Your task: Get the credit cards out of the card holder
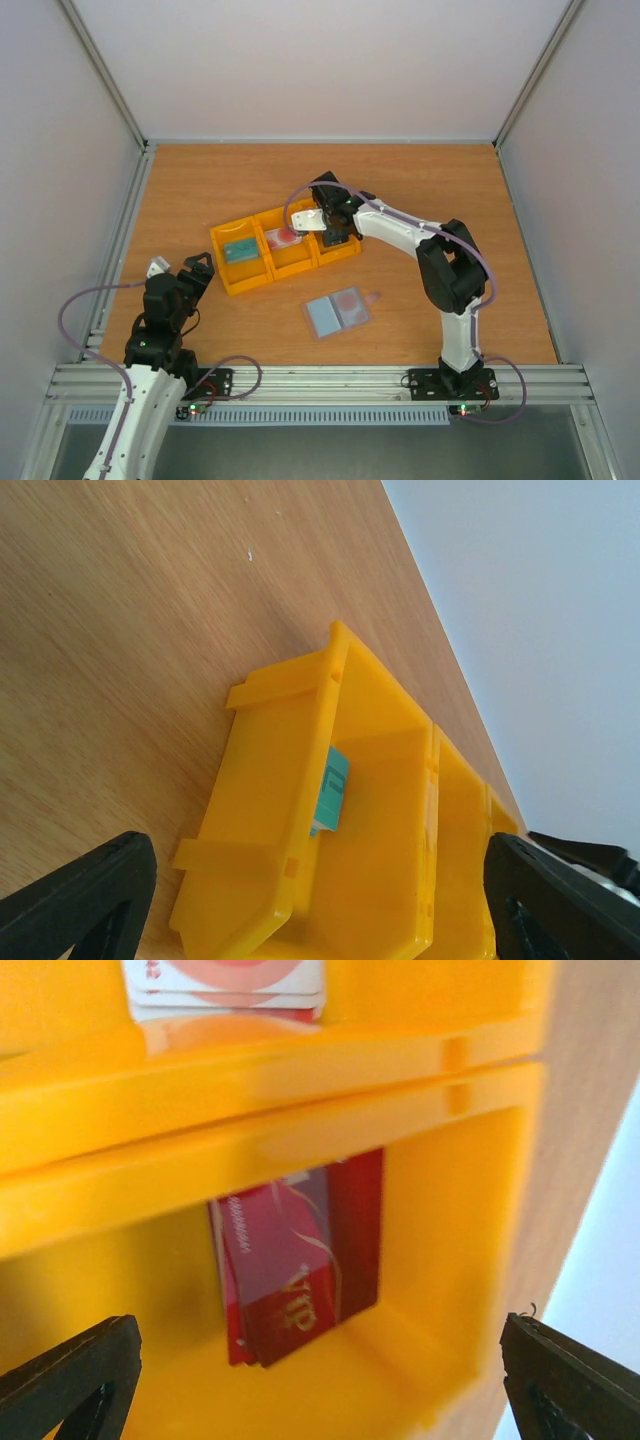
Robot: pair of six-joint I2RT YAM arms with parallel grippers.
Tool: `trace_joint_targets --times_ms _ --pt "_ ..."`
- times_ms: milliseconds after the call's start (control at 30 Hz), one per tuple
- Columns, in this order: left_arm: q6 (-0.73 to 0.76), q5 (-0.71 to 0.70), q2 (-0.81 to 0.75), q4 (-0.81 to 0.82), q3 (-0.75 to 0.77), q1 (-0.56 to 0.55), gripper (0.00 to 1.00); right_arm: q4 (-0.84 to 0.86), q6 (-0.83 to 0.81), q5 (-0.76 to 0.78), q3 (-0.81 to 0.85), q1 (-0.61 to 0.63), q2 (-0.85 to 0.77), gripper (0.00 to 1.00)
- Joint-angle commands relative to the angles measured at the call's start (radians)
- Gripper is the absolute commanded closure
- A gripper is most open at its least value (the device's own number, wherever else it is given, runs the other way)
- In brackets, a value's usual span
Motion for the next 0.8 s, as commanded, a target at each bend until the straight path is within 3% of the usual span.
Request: trace_joint_targets --times_ms 0,133,200,300,433,500,567,667,767 --pt "0.011 -0.018 -0.008 0.004 -0.014 0.007 0.1 -0.054 0.047 -0.027 0.053 -0.005 -0.098 0.02" --pt "0.011 -0.018 -0.01 0.003 -0.014 0.006 0.1 0.024 0.252 -0.049 0.058 -0.007 -0.234 0.01" --pt "0.011 -0.017 -0.008 0.01 -0.014 0.007 0.1 0.114 0.476 -0.036 0.042 -0.022 -0.329 0.01" --pt "0.011 -0.007 -0.001 0.022 -0.014 0.007 0.1 0.114 0.914 -0.093 0.002 -0.082 -0.49 0.02" --pt "0.012 -0.007 -0.004 0.021 -0.013 0.007 0.1 -0.049 1.208 -0.203 -0.086 -0.135 -0.616 0.01" --pt "0.012 -0.008 -0.004 0.023 -0.014 0.007 0.1 -0.214 1.353 -0.216 -0.098 -0.136 -0.627 0.01" --pt "0.013 -0.001 -0.002 0.026 -0.014 0.006 0.09 -0.344 1.486 -0.247 -0.116 -0.134 -0.613 0.07" --pt "0.023 0.02 -0.01 0.049 -0.011 0.007 0.1 -0.389 1.599 -0.319 -0.225 -0.102 -0.615 0.17" --pt "0.073 0.088 -0.004 0.14 -0.001 0.007 0.1 -0.426 1.662 -0.23 -0.303 -0.032 -0.6 0.18"
